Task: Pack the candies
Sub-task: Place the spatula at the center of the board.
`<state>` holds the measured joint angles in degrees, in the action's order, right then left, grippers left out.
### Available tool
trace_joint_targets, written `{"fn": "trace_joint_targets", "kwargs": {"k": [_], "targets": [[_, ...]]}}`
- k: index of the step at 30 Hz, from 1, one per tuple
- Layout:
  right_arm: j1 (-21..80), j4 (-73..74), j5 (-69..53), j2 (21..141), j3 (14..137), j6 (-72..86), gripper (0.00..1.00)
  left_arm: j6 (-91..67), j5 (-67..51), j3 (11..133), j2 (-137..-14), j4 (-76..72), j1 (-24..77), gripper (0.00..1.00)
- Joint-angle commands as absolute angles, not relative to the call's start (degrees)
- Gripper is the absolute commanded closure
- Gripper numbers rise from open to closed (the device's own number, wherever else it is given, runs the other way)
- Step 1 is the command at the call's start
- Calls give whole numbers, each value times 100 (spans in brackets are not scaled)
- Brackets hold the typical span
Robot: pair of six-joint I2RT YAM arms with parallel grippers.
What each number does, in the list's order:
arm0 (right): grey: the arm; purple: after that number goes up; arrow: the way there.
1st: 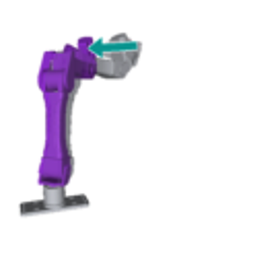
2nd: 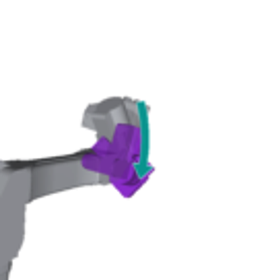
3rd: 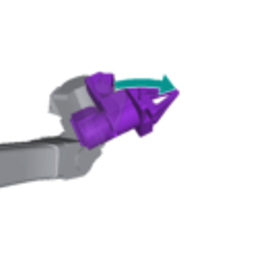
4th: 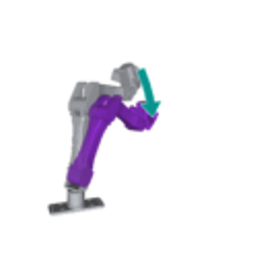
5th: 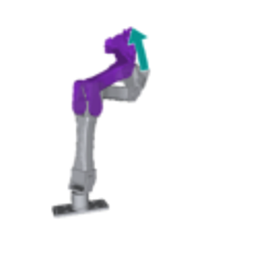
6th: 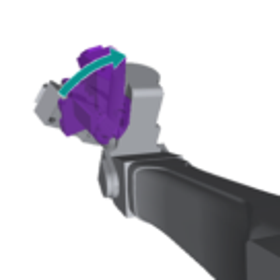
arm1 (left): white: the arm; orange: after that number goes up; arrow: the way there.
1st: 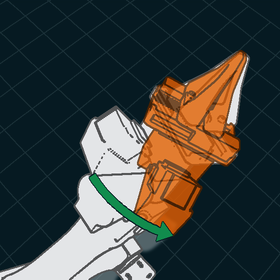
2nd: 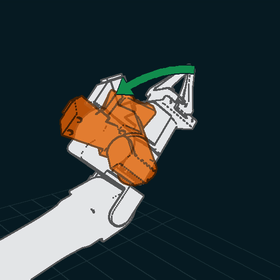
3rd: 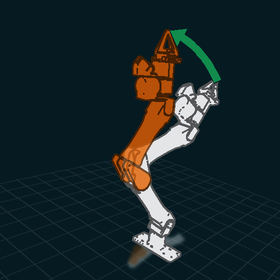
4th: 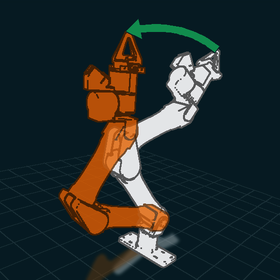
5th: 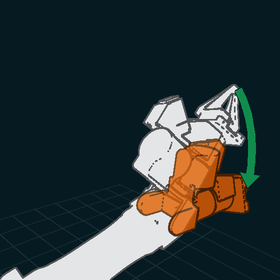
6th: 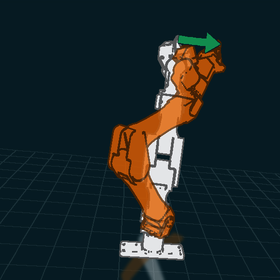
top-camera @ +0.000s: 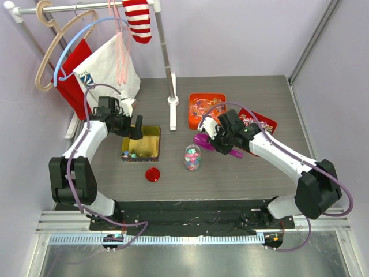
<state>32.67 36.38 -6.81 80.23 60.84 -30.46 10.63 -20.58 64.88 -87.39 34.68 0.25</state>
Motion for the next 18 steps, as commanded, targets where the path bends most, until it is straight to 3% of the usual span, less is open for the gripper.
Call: {"fn": "trace_joint_targets", "kwargs": {"k": [1,7,18], "targets": [[3270,2788,-730,7997,5845,-2654,99,1501,-2187,6303,-8508,3182,166,0],[3278,2347,-633,8261,5432,-2470,97,2354,-2005,5705,-7911,3033,982,0],[3050,2188,-466,8657,5282,-2522,81,3304,-1582,4598,-6830,2953,1889,0]]}}
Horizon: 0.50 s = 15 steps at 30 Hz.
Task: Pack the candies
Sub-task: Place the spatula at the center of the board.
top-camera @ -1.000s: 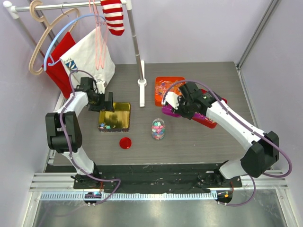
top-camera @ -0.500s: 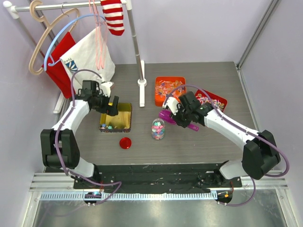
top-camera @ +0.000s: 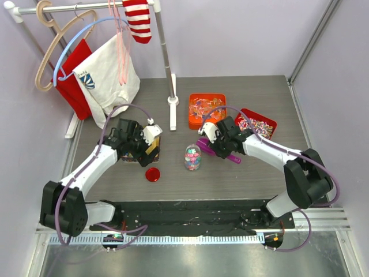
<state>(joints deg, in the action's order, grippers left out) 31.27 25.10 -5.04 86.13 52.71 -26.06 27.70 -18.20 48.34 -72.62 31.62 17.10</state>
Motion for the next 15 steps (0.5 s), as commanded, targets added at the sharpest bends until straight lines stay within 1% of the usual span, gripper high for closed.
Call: {"fn": "trace_joint_targets", "kwargs": {"k": [1,6,10,13,15], "targets": [[2998,2188,-483,8683,5274,-2540,78,3392,-1582,4536,-6768,2953,1916,0],[2787,2224,-650,8640,5212,-2567,75,3779,-1591,4184,-6531,2979,2109,0],[2681,2294,-765,8570,5186,-2558,71,4033,-1775,4078,-6443,3137,2197,0],[2567,2329,-800,8456,5203,-2610,68,4148,-1758,3955,-6425,3155,2363,6],[2453,2355,-904,8324,5194,-2619,67,4236,-1670,3850,-6495,3120,2452,7]]}}
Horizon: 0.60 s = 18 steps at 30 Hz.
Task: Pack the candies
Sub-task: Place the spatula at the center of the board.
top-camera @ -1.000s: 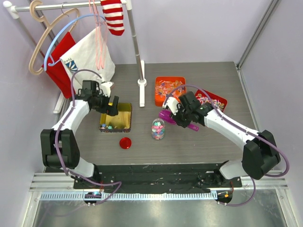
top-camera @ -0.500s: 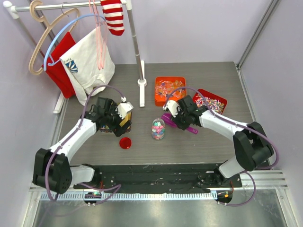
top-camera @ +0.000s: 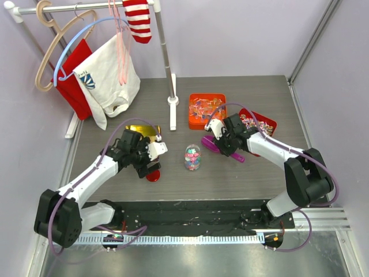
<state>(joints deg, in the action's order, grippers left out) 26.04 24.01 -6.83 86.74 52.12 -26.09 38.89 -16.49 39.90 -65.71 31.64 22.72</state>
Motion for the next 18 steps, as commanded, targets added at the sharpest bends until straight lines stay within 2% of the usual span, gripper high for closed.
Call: {"fn": "trace_joint_targets", "kwargs": {"k": [1,11,15,18], "targets": [[2417,2382,-940,8280,5194,-2637,66,4236,-1531,3832,-6556,3024,2496,9],[2022,2487,-1301,7822,5133,-2698,63,3990,-976,3744,-7295,1997,2610,11],[1986,2513,-1283,7822,5133,-2716,64,3990,-1019,3788,-7523,1907,2619,16],[1986,2531,-1309,7831,5124,-2742,64,4025,-1028,3814,-7681,1899,2619,23]]}}
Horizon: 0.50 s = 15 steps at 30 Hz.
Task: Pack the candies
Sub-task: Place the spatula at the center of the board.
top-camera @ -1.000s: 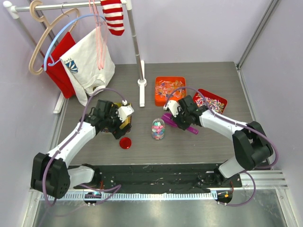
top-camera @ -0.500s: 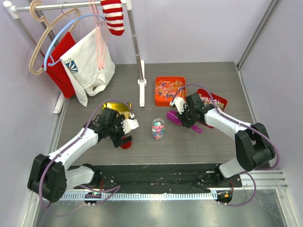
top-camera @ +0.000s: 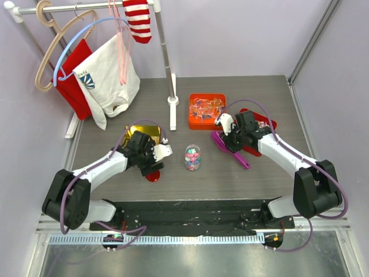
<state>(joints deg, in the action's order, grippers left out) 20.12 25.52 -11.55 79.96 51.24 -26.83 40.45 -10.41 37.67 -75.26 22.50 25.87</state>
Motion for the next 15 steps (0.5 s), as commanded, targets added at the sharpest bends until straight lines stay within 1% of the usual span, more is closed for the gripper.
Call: {"fn": "trace_joint_targets", "kwargs": {"k": [1,3,6,11,12,15], "targets": [[1978,2531,-1310,7831,5133,-2760,65,4060,-1037,3814,-7708,1916,2628,29],[1978,2531,-1327,7805,5142,-2768,65,4122,-1072,3814,-7743,1951,2628,31],[1969,2531,-1327,7761,5133,-2768,65,4192,-1134,3797,-7708,2048,2628,31],[1977,2523,-1345,7743,5115,-2786,65,4175,-1151,3806,-7760,2066,2637,38],[1978,2522,-1353,7734,5124,-2786,65,4175,-1151,3806,-7769,2074,2637,42],[1969,2522,-1336,7699,5115,-2795,65,4184,-1143,3823,-7884,2066,2654,46]]}}
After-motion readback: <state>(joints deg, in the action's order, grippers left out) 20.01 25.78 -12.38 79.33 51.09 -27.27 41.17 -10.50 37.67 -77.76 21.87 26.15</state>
